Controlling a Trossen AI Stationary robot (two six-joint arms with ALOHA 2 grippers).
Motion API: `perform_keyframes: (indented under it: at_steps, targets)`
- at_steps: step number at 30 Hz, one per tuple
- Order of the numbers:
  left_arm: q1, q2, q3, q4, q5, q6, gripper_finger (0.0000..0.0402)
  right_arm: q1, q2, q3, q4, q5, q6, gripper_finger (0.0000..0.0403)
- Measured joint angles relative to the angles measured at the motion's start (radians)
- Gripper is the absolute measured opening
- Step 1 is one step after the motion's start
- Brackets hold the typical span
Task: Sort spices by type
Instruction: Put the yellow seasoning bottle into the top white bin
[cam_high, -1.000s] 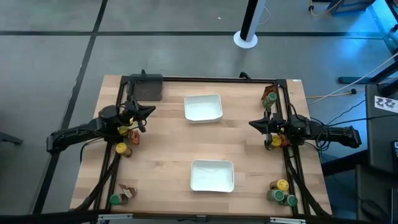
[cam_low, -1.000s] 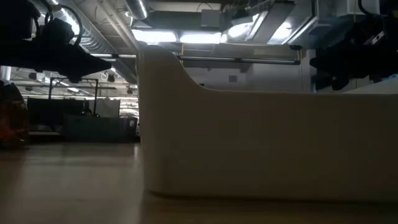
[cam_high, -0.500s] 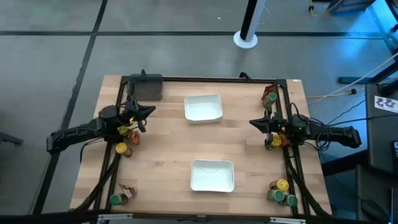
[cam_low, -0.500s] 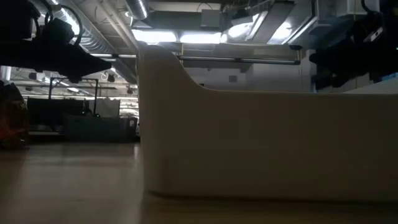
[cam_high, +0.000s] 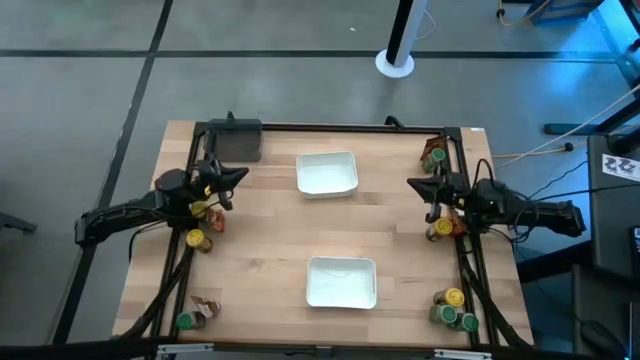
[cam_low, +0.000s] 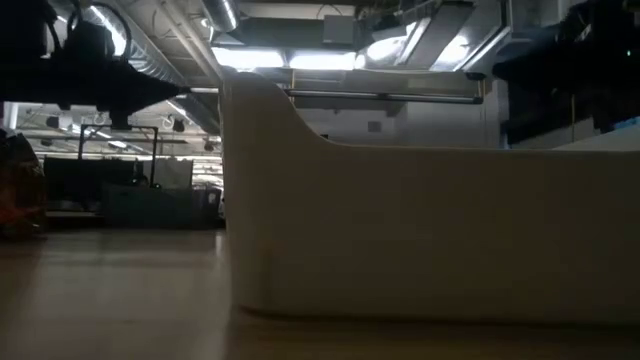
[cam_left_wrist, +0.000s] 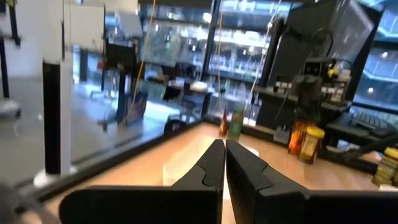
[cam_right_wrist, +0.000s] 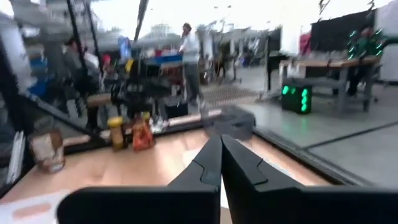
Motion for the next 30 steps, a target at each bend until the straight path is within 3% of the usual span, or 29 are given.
perform_keyframes:
  at_steps: [7,12,16,23,30]
  targets:
    - [0.000,0.000,0.000,0.121,0.000,0.062,0.0005,0.001,0.194,0.280,-0.324,-0.078,0.060,0.0010]
    - [0.000,0.000,0.000,0.116,0.000,0.090,0.0005,0.001,0.279,0.463,-0.576,-0.124,0.141,0.0010]
    - [0.000,0.000,0.000,0.114,0.000,0.100,0.0005,0.000,0.345,0.546,-0.675,-0.157,0.173,0.0010]
    - [0.000,0.000,0.000,0.114,0.000,0.109,0.0005,0.003,0.522,0.705,-0.808,-0.183,0.082,0.0010]
    - [0.000,0.000,0.000,0.114,0.000,0.091,0.0005,0.115,0.725,0.809,-1.072,-0.206,0.251,0.0010]
